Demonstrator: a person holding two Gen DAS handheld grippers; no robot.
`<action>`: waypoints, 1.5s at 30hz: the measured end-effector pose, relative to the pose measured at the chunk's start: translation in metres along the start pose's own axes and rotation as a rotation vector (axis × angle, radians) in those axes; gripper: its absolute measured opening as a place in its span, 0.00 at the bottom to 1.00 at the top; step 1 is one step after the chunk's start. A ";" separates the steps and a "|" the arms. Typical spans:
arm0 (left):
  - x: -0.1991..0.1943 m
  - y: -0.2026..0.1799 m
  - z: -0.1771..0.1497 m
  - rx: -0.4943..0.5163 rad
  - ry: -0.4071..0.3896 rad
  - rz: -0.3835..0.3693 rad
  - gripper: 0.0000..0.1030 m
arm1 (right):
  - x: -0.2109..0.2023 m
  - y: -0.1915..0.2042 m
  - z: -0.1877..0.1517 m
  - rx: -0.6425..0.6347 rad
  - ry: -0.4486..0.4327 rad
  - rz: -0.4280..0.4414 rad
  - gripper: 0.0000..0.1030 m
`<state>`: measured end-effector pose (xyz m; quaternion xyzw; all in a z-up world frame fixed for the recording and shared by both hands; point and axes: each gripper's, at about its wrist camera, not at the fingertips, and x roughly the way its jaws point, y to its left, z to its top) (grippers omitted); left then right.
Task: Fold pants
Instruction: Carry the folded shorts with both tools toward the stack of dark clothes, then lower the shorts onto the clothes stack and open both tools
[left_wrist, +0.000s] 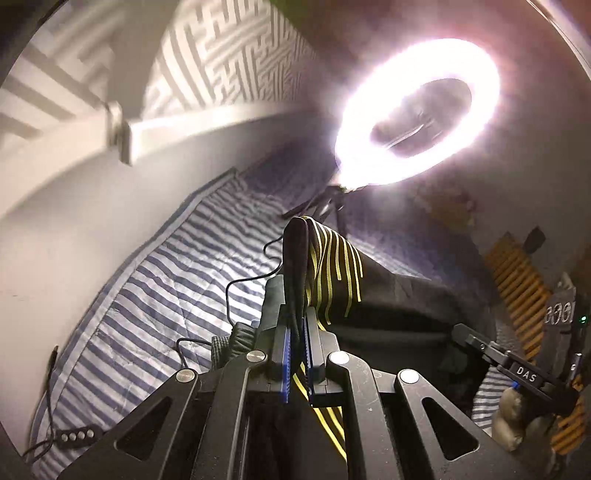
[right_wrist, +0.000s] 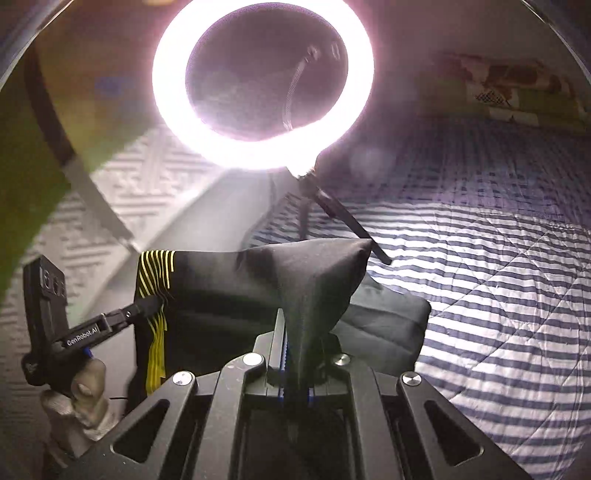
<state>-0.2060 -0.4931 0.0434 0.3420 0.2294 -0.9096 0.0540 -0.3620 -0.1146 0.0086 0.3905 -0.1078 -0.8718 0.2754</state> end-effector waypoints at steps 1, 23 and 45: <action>0.008 -0.001 -0.001 0.003 0.012 0.004 0.05 | 0.007 -0.004 0.000 0.001 0.011 -0.012 0.07; -0.042 -0.045 -0.108 0.124 0.124 0.007 0.14 | -0.044 0.046 -0.106 -0.169 0.065 -0.123 0.30; -0.222 -0.179 -0.300 0.246 0.154 0.133 0.47 | -0.242 0.036 -0.266 -0.127 0.166 -0.163 0.33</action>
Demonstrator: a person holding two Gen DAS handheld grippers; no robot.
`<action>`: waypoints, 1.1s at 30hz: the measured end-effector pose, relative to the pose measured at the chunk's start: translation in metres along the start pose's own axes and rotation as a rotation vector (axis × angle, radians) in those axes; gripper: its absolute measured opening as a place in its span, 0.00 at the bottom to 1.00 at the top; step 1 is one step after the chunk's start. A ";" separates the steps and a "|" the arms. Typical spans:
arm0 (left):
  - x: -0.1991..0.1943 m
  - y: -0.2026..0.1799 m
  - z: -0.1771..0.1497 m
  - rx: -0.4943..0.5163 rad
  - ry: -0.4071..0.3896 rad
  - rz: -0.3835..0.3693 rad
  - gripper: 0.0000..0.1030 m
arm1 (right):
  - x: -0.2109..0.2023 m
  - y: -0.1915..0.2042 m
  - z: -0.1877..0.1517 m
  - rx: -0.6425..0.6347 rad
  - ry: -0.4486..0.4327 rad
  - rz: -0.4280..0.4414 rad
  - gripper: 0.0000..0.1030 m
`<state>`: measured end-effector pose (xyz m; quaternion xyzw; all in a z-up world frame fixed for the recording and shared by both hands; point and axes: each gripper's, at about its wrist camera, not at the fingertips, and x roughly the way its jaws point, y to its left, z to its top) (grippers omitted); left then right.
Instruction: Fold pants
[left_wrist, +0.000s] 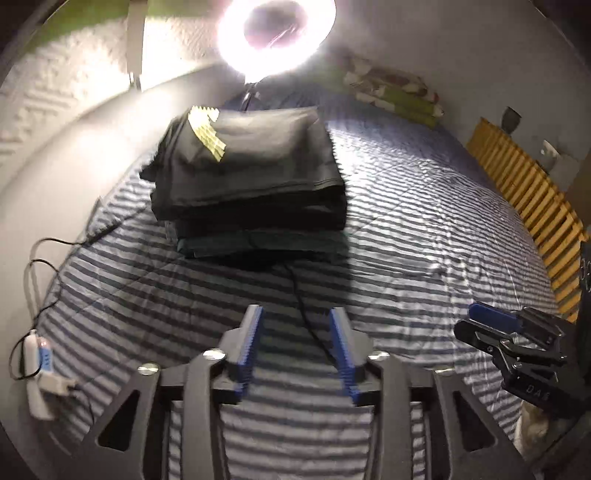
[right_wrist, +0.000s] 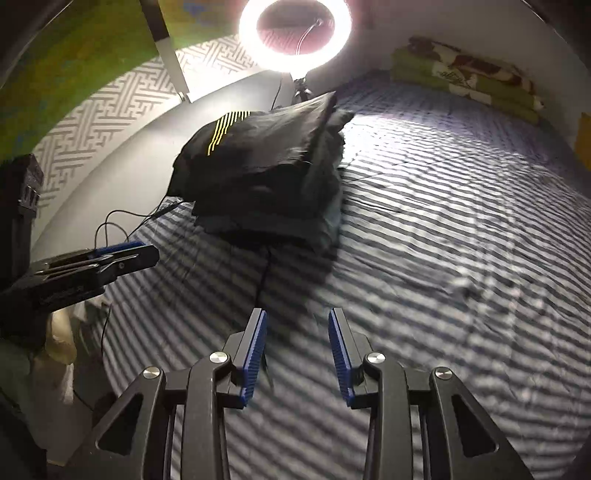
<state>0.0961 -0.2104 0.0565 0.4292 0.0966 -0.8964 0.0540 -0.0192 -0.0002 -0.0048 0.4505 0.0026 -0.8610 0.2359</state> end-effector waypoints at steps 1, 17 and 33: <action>-0.013 -0.011 -0.008 0.022 -0.020 0.028 0.49 | -0.009 -0.001 -0.004 0.001 -0.007 -0.003 0.35; -0.139 -0.096 -0.089 0.024 -0.167 0.109 0.91 | -0.163 -0.007 -0.094 -0.038 -0.227 -0.121 0.75; -0.159 -0.114 -0.133 0.006 -0.136 0.113 0.94 | -0.194 -0.016 -0.150 0.027 -0.256 -0.228 0.75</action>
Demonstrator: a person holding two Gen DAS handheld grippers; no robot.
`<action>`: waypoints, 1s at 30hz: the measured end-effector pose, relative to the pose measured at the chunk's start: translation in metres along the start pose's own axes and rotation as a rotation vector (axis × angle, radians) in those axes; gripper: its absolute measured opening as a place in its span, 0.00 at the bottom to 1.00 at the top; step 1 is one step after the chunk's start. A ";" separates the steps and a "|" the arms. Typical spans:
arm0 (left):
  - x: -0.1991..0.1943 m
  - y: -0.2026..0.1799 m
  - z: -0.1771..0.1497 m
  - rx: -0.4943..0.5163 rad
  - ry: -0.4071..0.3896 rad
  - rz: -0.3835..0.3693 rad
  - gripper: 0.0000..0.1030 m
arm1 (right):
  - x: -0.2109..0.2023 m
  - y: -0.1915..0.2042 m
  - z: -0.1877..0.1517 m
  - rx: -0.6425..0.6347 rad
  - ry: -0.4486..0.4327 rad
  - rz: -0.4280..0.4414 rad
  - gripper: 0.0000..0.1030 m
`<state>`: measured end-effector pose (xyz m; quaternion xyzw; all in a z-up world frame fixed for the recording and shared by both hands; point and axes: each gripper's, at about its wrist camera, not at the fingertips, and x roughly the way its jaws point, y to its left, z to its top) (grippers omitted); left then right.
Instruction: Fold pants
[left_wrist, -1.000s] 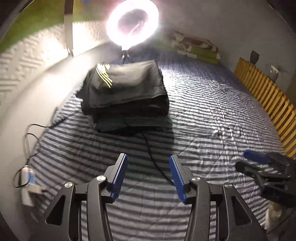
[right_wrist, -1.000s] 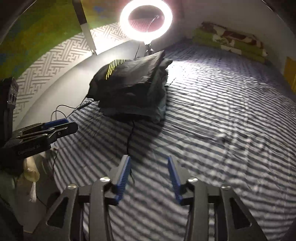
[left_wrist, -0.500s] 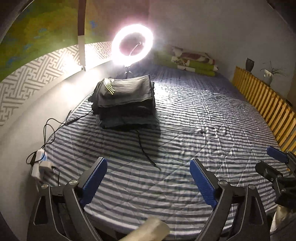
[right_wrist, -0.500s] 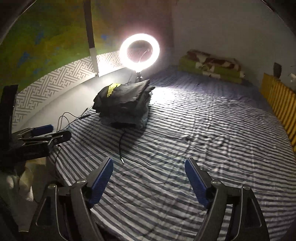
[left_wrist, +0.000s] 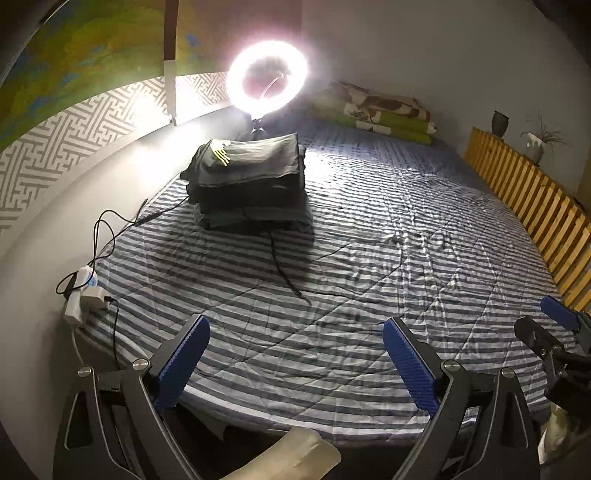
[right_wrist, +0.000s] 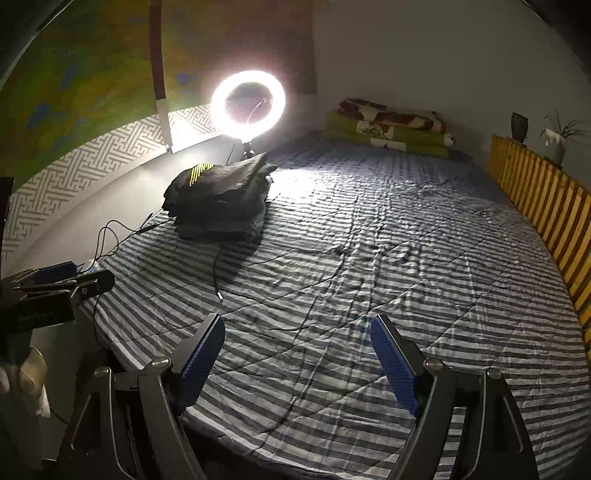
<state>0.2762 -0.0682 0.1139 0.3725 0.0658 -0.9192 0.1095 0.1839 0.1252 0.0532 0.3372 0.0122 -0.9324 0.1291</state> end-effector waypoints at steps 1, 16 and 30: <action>-0.001 -0.001 0.001 0.006 -0.003 -0.002 0.94 | -0.001 0.000 0.000 0.003 -0.003 -0.003 0.75; -0.001 0.001 -0.004 0.011 0.010 0.000 0.94 | -0.002 0.013 -0.003 -0.007 -0.003 0.035 0.76; 0.007 0.002 -0.007 0.019 0.023 -0.001 0.94 | 0.005 0.011 -0.006 -0.003 0.014 0.032 0.76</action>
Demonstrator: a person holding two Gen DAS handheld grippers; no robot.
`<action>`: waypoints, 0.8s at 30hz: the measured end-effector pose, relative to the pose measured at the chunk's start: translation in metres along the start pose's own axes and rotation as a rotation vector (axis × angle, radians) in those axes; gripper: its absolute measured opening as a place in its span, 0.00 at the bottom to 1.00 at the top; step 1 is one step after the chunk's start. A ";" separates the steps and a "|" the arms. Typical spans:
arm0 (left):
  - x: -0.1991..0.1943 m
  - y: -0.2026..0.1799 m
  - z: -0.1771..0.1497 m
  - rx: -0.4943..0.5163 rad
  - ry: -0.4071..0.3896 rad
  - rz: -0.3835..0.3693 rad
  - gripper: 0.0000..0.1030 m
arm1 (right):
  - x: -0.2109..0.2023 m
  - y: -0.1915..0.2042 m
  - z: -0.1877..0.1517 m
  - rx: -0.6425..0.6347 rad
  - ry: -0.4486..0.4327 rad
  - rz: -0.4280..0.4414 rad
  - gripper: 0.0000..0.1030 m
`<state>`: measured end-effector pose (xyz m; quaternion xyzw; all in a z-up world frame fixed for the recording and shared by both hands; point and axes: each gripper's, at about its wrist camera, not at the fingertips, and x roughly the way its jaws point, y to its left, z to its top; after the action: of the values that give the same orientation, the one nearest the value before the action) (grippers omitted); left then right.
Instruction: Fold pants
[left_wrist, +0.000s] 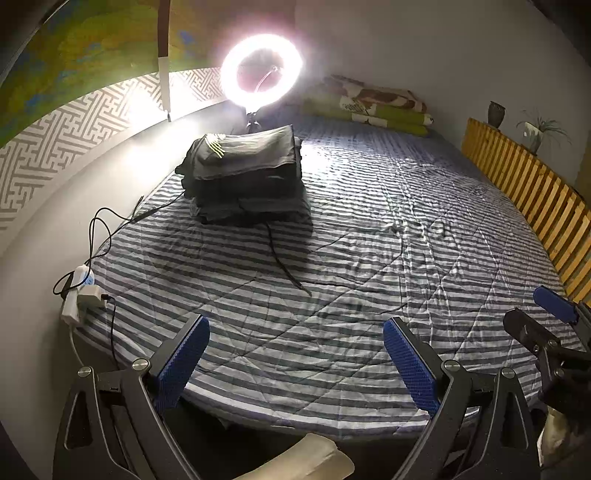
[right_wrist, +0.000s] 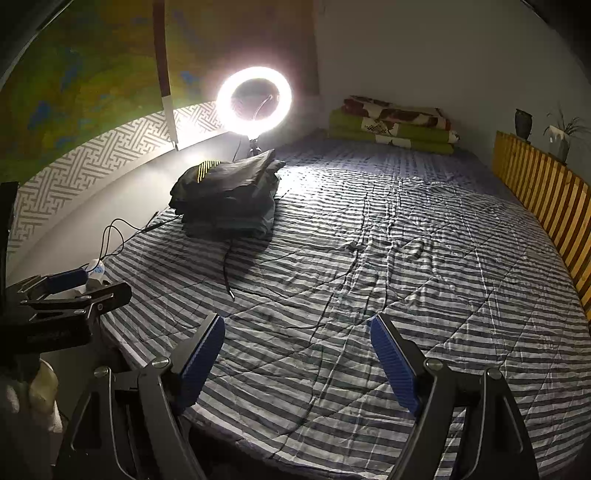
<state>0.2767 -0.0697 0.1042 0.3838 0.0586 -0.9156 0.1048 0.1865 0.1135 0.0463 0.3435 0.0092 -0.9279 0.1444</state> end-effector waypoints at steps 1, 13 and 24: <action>0.000 0.000 0.000 0.000 -0.001 0.000 0.94 | 0.000 0.001 0.000 -0.002 0.000 -0.001 0.76; 0.004 -0.003 -0.002 -0.002 0.007 0.002 0.94 | 0.007 -0.003 -0.002 0.017 0.013 0.000 0.76; 0.005 -0.005 -0.003 0.001 0.008 -0.003 0.94 | 0.009 -0.005 -0.003 0.023 0.018 0.000 0.76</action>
<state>0.2737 -0.0646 0.0984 0.3875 0.0594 -0.9142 0.1032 0.1808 0.1164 0.0376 0.3533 -0.0001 -0.9249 0.1402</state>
